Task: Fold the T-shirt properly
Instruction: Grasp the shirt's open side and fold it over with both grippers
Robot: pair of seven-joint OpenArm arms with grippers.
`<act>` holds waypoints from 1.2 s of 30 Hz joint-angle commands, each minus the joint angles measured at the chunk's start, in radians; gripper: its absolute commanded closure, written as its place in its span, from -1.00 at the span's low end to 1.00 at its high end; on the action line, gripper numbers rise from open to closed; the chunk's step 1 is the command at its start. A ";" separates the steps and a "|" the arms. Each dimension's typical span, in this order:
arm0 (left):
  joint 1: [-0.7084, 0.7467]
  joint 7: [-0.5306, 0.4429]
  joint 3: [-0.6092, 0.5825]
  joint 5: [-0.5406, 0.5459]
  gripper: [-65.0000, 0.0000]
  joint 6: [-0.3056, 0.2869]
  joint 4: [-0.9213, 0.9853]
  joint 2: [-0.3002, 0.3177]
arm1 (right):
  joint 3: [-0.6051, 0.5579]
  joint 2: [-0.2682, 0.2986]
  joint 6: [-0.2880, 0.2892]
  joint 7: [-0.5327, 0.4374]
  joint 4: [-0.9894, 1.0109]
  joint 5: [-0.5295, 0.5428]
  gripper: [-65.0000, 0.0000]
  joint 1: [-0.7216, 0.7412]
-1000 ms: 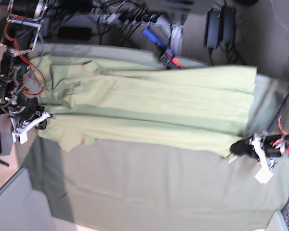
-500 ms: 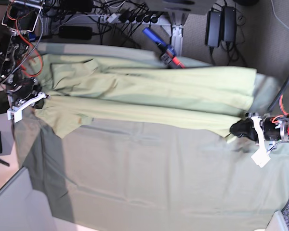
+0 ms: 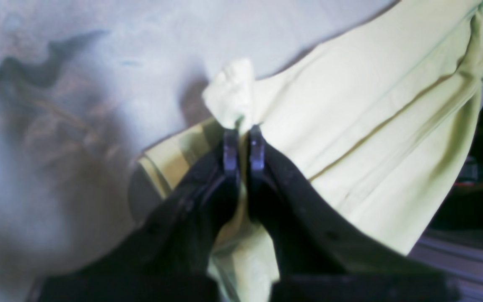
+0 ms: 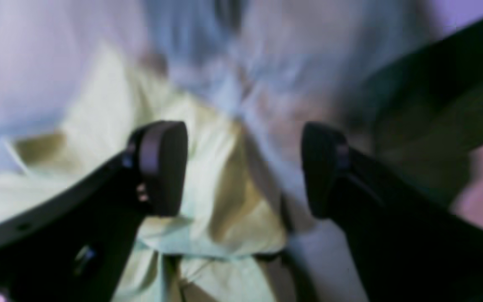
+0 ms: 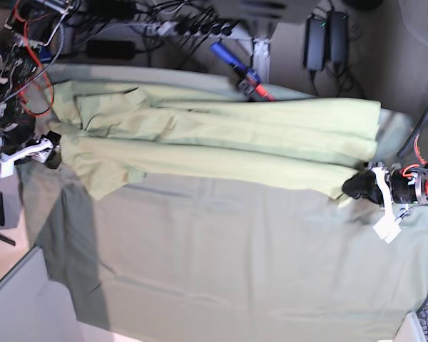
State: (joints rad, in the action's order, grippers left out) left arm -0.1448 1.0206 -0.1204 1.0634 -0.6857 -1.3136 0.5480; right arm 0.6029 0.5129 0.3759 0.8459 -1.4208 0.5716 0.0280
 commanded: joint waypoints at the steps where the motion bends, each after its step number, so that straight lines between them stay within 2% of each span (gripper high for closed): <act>1: -0.021 -0.015 0.007 0.014 1.00 -0.012 -0.016 0.014 | 0.021 0.022 0.024 -0.016 -0.019 0.008 -0.30 0.013; 4: -0.021 -0.014 0.007 0.014 1.00 -0.012 -0.016 0.014 | 0.020 0.021 0.024 -0.038 -0.018 0.012 -0.30 0.013; 9: -0.021 -0.014 0.007 0.017 1.00 -0.012 -0.016 0.014 | -0.048 0.018 0.024 -0.101 -0.006 0.012 -0.30 0.042; 12: -0.021 -0.015 0.007 0.021 1.00 -0.012 -0.016 0.014 | -0.133 0.015 0.025 -0.112 0.042 0.006 -0.30 0.105; 18: -0.021 -0.014 0.007 0.017 1.00 -0.012 -0.016 0.014 | -0.332 -0.005 0.025 -0.201 0.188 -0.148 -0.30 0.233; 23: -0.020 -0.014 0.007 0.017 1.00 -0.012 -0.016 0.014 | -0.459 -0.018 0.024 -0.217 0.259 -0.175 -0.29 0.262; 24: -0.020 -0.015 0.007 0.018 1.00 -0.012 -0.016 0.014 | -0.476 -0.018 0.024 -0.220 0.269 -0.182 -0.24 0.259; 25: -0.021 -0.016 0.007 0.018 1.00 -0.012 -0.016 0.013 | -0.491 -0.018 0.024 -0.221 0.278 -0.188 -0.10 0.258; 28: -0.021 -0.022 0.007 0.017 1.00 -0.012 -0.016 0.011 | -0.500 -0.017 0.023 -0.256 0.309 -0.195 0.51 0.257; 31: -0.021 -0.022 0.007 0.017 1.00 -0.012 -0.016 0.012 | -0.500 -0.015 0.023 -0.289 0.322 -0.195 1.00 0.257; 36: -0.021 -0.022 0.008 0.017 1.00 -0.012 -0.016 0.012 | -0.493 -0.015 0.022 -0.277 0.303 -0.195 1.00 0.259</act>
State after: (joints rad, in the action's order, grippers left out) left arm -0.1444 1.0164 -0.1204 1.0637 -0.6861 -1.3136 0.5453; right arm 0.1001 0.4763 0.3752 0.5732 -1.1023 0.3874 0.2661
